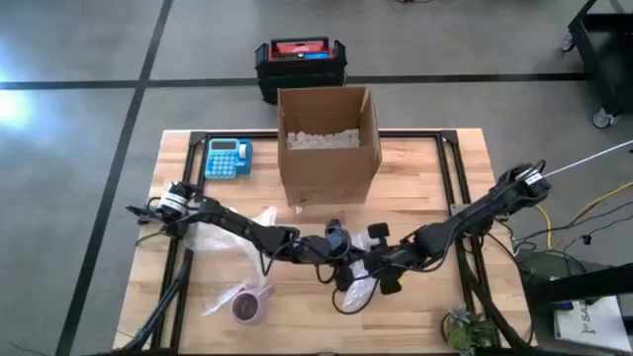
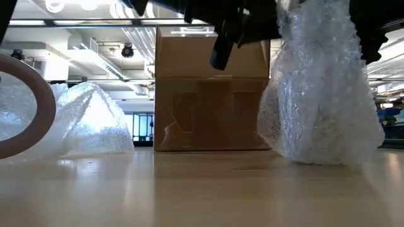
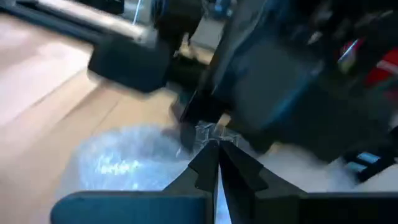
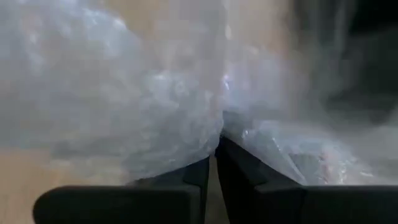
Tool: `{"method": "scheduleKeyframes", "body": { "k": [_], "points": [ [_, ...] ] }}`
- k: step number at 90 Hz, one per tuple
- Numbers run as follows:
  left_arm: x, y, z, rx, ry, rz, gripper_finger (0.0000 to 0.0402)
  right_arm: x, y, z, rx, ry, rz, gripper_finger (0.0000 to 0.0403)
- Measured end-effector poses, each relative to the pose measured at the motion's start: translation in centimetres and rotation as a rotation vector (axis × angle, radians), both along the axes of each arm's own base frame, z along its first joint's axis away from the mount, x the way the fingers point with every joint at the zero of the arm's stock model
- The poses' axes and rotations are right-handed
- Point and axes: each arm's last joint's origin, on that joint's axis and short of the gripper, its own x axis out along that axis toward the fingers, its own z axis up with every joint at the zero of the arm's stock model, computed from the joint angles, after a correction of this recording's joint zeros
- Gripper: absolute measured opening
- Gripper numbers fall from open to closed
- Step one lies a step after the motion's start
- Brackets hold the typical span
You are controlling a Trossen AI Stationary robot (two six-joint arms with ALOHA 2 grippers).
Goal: Wrap mug
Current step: Wrap the white mug with bubble wrap
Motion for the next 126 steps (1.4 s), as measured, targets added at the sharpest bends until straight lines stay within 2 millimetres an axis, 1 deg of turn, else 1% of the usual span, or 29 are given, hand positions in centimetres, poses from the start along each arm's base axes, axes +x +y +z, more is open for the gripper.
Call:
{"method": "scheduleKeyframes", "body": {
  "k": [9,15,21,28,35,40,51,59,67,75,83,93,99,106,112,118,126],
  "points": [
    [0.7,0.2,-2.3,-0.033,0.019,0.020,0.0001,0.1,0.0,0.3,-0.003,0.005,-0.001,0.0018],
    [1.1,0.5,-3.0,-0.065,0.015,0.035,0.0001,0.2,0.1,1.0,-0.006,0.028,-0.010,0.0018],
    [1.4,0.8,-3.4,-0.083,0.017,0.034,0.0001,0.2,0.1,2.2,-0.016,0.069,-0.015,0.0018],
    [1.5,1.0,-3.5,-0.099,0.026,0.029,0.0000,0.3,0.2,4.0,-0.039,0.112,-0.015,0.0018],
    [1.4,1.1,-3.5,-0.096,0.030,0.028,0.0000,0.3,0.4,6.0,-0.050,0.118,-0.023,0.0018],
    [1.4,1.1,-3.4,-0.094,0.033,0.028,0.0000,0.3,0.5,7.1,-0.052,0.122,-0.022,0.0018],
    [1.4,1.1,-3.3,-0.096,0.028,0.027,0.0000,0.4,1.1,8.6,-0.035,0.072,0.015,0.0018],
    [1.4,1.1,-3.4,-0.096,0.029,0.027,0.0000,0.4,1.7,9.0,-0.014,0.044,0.050,0.0018],
    [1.4,1.1,-3.4,-0.096,0.029,0.027,0.0000,0.7,2.2,8.4,0.020,0.004,0.083,0.0018],
    [1.4,1.1,-3.4,-0.096,0.027,0.027,0.0001,0.9,2.2,6.6,0.014,0.004,0.090,0.0018],
    [1.3,1.1,-3.4,-0.096,0.027,0.027,0.0000,0.6,1.2,4.3,-0.021,0.054,0.055,0.0018],
    [1.2,1.2,-3.0,-0.098,0.024,0.028,0.0001,-0.3,-0.5,1.6,-0.033,0.126,-0.047,0.0018],
    [1.2,1.3,-2.6,-0.101,0.016,0.024,0.0001,-0.6,-1.3,0.4,-0.037,0.137,-0.107,0.0018],
    [1.1,1.3,-2.0,-0.106,-0.003,0.023,0.0001,-1.0,-1.6,-0.4,-0.037,0.143,-0.135,0.0018],
    [1.0,1.3,-1.6,-0.110,-0.018,0.022,0.0002,-1.1,-1.6,-0.6,-0.028,0.136,-0.136,0.0018],
    [1.1,1.2,-1.3,-0.113,-0.029,0.020,0.0001,-0.9,-1.4,-0.6,-0.011,0.131,-0.122,0.0018],
    [1.2,1.1,-1.0,-0.117,-0.042,0.017,0.0001,-0.4,-1.2,0.0,0.005,0.121,-0.093,0.0018]
  ]
}}
